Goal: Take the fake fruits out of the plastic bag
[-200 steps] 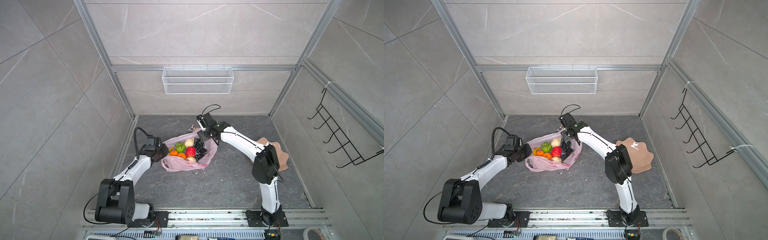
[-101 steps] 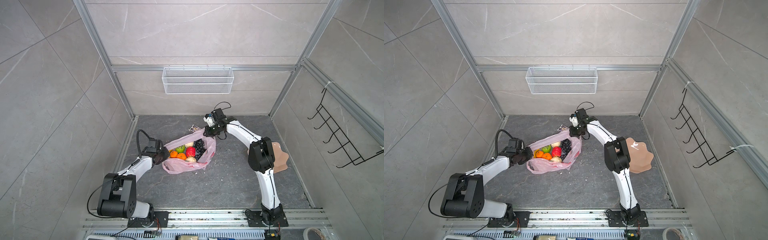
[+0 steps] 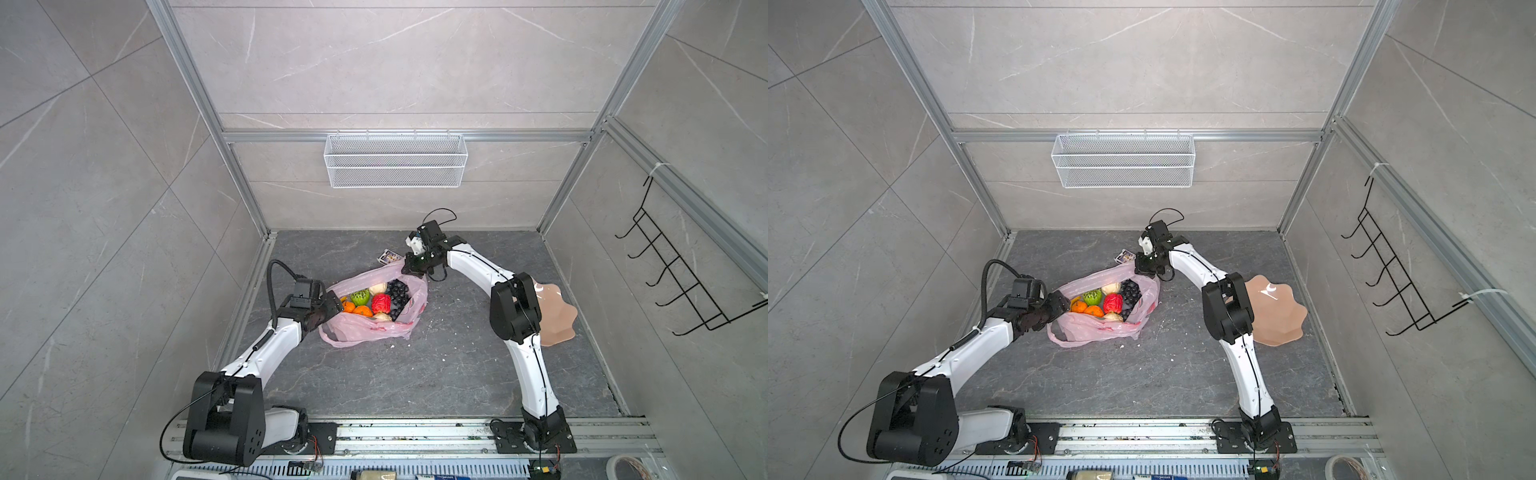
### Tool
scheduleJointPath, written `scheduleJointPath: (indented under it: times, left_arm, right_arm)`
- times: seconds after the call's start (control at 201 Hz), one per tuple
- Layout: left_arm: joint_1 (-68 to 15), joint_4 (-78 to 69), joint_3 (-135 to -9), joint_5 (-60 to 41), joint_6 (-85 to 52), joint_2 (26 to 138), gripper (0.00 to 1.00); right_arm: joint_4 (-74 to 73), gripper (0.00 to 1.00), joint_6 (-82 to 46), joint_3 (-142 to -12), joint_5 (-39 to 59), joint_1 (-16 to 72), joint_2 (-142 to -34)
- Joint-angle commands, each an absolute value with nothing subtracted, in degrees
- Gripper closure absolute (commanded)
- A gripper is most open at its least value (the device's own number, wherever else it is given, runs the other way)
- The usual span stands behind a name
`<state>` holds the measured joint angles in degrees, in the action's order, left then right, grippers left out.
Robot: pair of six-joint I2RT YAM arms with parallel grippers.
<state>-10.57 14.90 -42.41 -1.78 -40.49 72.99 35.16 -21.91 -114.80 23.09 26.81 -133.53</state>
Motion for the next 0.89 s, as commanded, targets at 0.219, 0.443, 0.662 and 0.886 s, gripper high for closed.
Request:
scheduleJointPath:
  times: [0.219, 0.443, 0.662, 0.886]
  left_arm:
    - [-12.89, 16.16, -39.02, -4.8, -43.62, 75.45, 0.47]
    - [-12.91, 17.01, -32.78, -0.22, -40.42, 68.22, 0.87]
    - [-13.16, 13.67, -32.18, -3.58, -38.06, 68.5, 0.95]
    - [-16.37, 11.18, -35.37, -3.26, -37.01, 70.57, 0.96]
  right_arm:
    - [25.37, 1.0, -31.08, -106.16, 20.52, 25.55, -126.44]
    - [24.71, 1.0, -32.65, -112.12, 22.05, 25.03, -130.14]
    - [29.06, 1.0, -30.42, -122.29, 23.1, 28.19, -134.63]
    - [34.32, 0.52, -26.77, -120.46, 15.45, 29.24, -130.4]
